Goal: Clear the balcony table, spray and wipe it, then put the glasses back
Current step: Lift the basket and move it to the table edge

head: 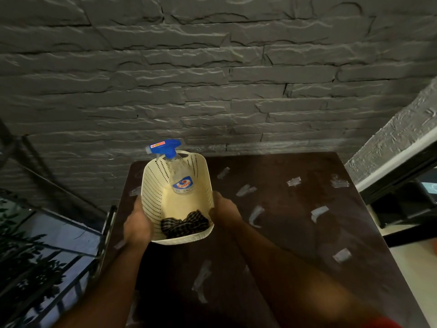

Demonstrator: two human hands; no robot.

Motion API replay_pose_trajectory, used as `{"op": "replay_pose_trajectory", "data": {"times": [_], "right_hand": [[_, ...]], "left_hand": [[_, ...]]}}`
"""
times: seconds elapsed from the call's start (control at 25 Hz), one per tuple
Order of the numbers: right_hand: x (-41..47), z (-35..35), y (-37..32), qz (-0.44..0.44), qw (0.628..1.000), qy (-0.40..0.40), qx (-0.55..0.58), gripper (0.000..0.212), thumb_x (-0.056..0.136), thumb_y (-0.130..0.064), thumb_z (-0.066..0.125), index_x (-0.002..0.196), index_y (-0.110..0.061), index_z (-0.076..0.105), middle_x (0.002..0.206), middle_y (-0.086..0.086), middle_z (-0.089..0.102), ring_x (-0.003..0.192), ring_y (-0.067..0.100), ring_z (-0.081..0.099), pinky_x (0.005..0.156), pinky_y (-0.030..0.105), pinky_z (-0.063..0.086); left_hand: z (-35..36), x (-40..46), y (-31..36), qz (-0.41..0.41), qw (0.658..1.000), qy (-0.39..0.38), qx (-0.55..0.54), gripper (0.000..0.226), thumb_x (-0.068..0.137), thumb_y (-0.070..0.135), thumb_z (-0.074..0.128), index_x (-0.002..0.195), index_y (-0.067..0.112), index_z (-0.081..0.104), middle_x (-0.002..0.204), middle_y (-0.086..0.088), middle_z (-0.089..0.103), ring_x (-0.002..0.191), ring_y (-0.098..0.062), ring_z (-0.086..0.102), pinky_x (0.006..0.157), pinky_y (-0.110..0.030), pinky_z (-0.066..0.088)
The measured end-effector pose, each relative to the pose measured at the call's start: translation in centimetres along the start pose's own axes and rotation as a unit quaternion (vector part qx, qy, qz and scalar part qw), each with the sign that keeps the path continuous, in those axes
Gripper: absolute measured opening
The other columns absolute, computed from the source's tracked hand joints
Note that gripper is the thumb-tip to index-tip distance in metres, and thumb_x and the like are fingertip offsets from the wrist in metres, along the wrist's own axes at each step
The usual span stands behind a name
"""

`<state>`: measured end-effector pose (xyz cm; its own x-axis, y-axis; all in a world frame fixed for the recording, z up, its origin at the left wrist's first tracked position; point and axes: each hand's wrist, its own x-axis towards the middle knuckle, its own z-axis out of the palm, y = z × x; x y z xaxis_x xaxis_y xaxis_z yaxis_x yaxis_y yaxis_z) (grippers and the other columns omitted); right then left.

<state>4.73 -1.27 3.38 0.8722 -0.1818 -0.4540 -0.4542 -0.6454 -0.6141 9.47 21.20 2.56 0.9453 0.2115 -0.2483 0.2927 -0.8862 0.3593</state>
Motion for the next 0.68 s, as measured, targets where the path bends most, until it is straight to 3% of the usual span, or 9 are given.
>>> {"op": "replay_pose_trajectory", "data": {"times": [0.24, 0.4, 0.48, 0.68], "right_hand": [[-0.9, -0.2, 1.0, -0.005, 1.0, 0.017, 0.011, 0.052, 0.092, -0.009, 0.05, 0.143, -0.018, 0.039, 0.126, 0.011, 0.063, 0.11, 0.028, 0.064, 0.085, 0.036, 0.055], [-1.9, -1.5, 2.7, 0.008, 0.999, 0.042, 0.022, 0.047, 0.093, -0.011, 0.05, 0.138, -0.021, 0.042, 0.121, 0.009, 0.064, 0.107, 0.027, 0.064, 0.083, 0.036, 0.055], [-2.4, -2.8, 4.1, 0.0, 0.999, 0.05, 0.012, 0.043, 0.094, -0.011, 0.049, 0.136, -0.02, 0.044, 0.118, 0.009, 0.064, 0.104, 0.026, 0.065, 0.078, 0.034, 0.053], [-5.0, -7.1, 9.0, 0.009, 0.996, 0.082, 0.024, 0.045, 0.093, -0.011, 0.048, 0.136, -0.021, 0.045, 0.117, 0.007, 0.066, 0.104, 0.024, 0.065, 0.084, 0.035, 0.055]], "left_hand": [[0.0, -1.1, 0.6, -0.016, 1.0, -0.005, -0.024, 0.059, 0.094, 0.013, 0.038, 0.141, 0.044, 0.024, 0.121, -0.024, 0.058, 0.108, -0.045, 0.056, 0.093, -0.067, 0.04], [-0.1, -3.0, 2.4, 0.037, 0.999, 0.008, -0.029, 0.059, 0.094, 0.008, 0.038, 0.147, 0.03, 0.027, 0.119, -0.027, 0.059, 0.106, -0.045, 0.057, 0.09, -0.049, 0.047], [0.0, -4.2, 4.0, 0.054, 0.998, 0.01, -0.025, 0.06, 0.093, 0.007, 0.037, 0.148, 0.028, 0.026, 0.12, -0.028, 0.059, 0.106, -0.045, 0.057, 0.09, -0.047, 0.046], [1.7, -8.6, 8.8, 0.102, 0.994, 0.004, -0.043, 0.059, 0.092, 0.008, 0.033, 0.146, 0.03, 0.027, 0.117, -0.024, 0.061, 0.104, -0.044, 0.059, 0.089, -0.047, 0.048]]}}
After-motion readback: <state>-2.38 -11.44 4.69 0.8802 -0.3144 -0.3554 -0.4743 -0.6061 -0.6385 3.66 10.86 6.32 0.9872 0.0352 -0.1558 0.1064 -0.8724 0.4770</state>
